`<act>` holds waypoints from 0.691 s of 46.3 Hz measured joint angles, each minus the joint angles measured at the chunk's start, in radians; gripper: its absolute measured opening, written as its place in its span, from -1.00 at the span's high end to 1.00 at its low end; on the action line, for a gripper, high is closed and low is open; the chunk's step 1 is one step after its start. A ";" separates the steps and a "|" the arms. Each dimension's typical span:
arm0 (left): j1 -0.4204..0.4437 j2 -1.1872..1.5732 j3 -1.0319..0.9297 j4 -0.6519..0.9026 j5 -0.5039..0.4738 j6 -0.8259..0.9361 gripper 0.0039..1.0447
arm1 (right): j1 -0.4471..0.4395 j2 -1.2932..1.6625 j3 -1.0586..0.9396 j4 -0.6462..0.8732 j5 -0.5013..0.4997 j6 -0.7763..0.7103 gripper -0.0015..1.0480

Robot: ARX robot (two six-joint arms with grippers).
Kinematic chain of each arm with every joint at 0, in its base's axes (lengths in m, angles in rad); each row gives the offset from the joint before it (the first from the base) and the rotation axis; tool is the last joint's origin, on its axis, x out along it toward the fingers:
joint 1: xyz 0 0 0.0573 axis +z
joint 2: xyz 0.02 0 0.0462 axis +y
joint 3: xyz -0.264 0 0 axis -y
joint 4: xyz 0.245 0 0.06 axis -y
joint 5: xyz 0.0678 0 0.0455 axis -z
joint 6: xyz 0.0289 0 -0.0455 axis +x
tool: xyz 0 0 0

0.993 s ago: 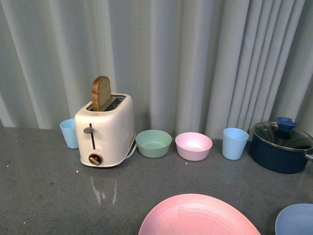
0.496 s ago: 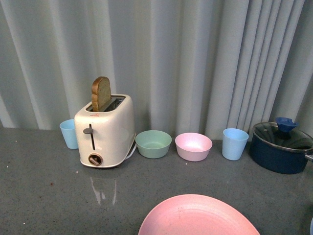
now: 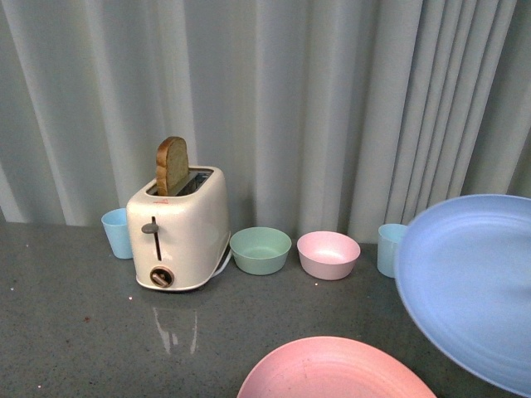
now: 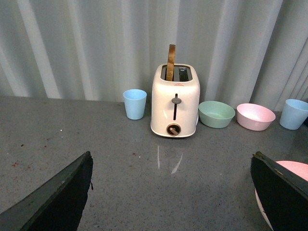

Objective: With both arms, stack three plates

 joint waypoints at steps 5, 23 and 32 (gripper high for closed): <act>0.000 0.000 0.000 0.000 0.000 0.000 -0.87 | 0.116 0.004 -0.010 0.040 0.013 0.067 0.94; 0.000 0.000 0.000 0.000 0.000 0.000 -0.87 | 0.441 0.106 -0.051 0.115 0.043 0.169 0.94; 0.000 0.000 0.000 0.000 0.000 0.000 -0.87 | 0.455 0.143 -0.088 0.136 0.043 0.191 0.94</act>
